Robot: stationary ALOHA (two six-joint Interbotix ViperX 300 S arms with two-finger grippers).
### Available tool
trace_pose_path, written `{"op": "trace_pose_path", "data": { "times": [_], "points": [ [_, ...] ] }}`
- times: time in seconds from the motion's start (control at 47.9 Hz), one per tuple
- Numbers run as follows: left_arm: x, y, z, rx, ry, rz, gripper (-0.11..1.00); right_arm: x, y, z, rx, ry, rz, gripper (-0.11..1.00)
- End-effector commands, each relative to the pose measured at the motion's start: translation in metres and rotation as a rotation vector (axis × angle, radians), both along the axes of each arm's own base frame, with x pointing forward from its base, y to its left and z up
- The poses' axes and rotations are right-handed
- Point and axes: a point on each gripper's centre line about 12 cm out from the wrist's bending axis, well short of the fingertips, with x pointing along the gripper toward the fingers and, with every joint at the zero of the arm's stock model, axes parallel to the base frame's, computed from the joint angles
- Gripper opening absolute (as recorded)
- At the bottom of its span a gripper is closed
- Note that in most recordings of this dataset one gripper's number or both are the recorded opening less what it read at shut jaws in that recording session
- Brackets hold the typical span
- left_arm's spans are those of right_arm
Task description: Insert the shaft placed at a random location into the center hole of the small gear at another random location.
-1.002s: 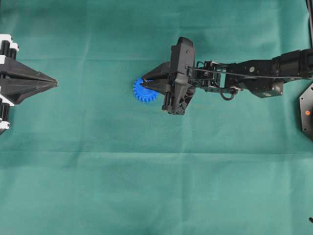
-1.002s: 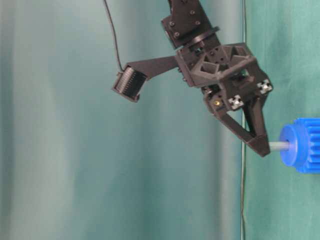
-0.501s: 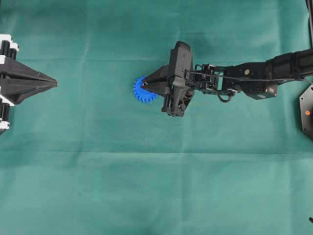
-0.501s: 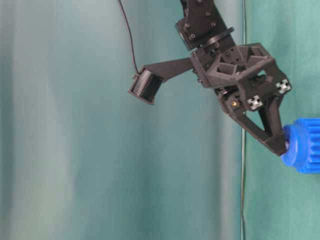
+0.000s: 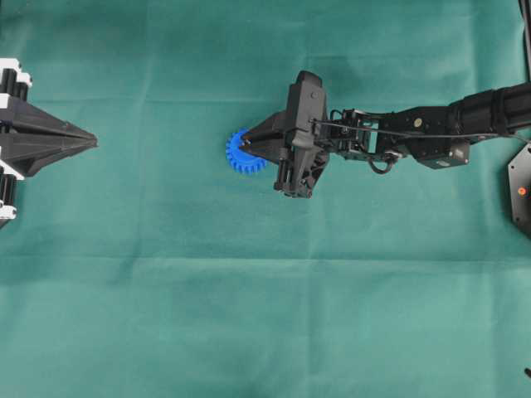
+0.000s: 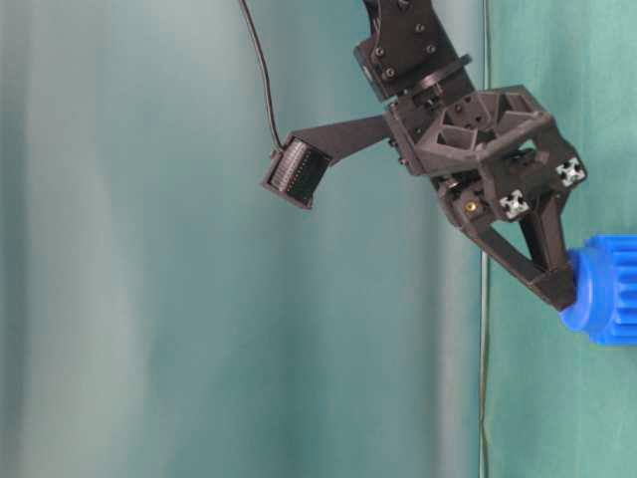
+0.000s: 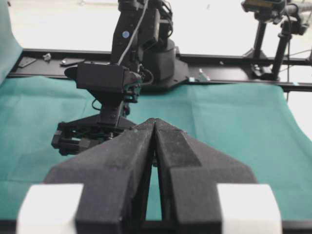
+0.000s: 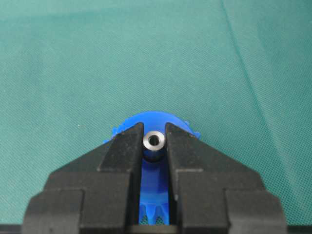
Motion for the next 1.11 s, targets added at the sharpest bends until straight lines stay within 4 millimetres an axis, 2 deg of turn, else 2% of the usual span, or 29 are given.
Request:
{"op": "trace_pose_path", "data": {
  "times": [0.0,0.104,0.167,0.209,0.376,0.439,0.626,0.877,1.086],
  "points": [
    [0.002,0.0,0.007,0.003,-0.017,-0.002,0.0,0.004,-0.001,0.01,-0.014,-0.035,0.001,0.13],
    [0.002,0.0,0.007,0.001,-0.017,-0.002,0.0,0.004,-0.001,0.01,-0.013,-0.034,0.002,0.14],
    [0.002,0.0,0.007,0.003,-0.017,-0.001,0.0,0.004,-0.001,0.011,-0.013,-0.035,0.001,0.2],
    [0.002,0.0,0.007,0.003,-0.017,-0.002,0.0,0.004,-0.001,0.01,-0.012,-0.034,0.0,0.28],
    [0.002,0.0,0.007,0.003,-0.017,-0.002,0.0,0.004,0.0,0.012,-0.015,-0.038,0.006,0.75],
    [0.002,0.0,0.007,0.003,-0.018,-0.002,0.0,0.004,0.001,0.013,-0.016,-0.041,0.009,0.83],
    [0.002,0.0,0.007,0.003,-0.017,-0.002,0.0,0.003,0.004,0.033,-0.02,-0.079,0.015,0.77],
    [0.002,0.0,0.007,0.001,-0.017,-0.002,0.0,-0.007,0.006,0.073,-0.029,-0.128,0.022,0.77],
    [0.002,0.0,0.007,0.001,-0.017,-0.002,0.0,-0.014,0.007,0.094,-0.034,-0.163,0.023,0.77]
  ]
}}
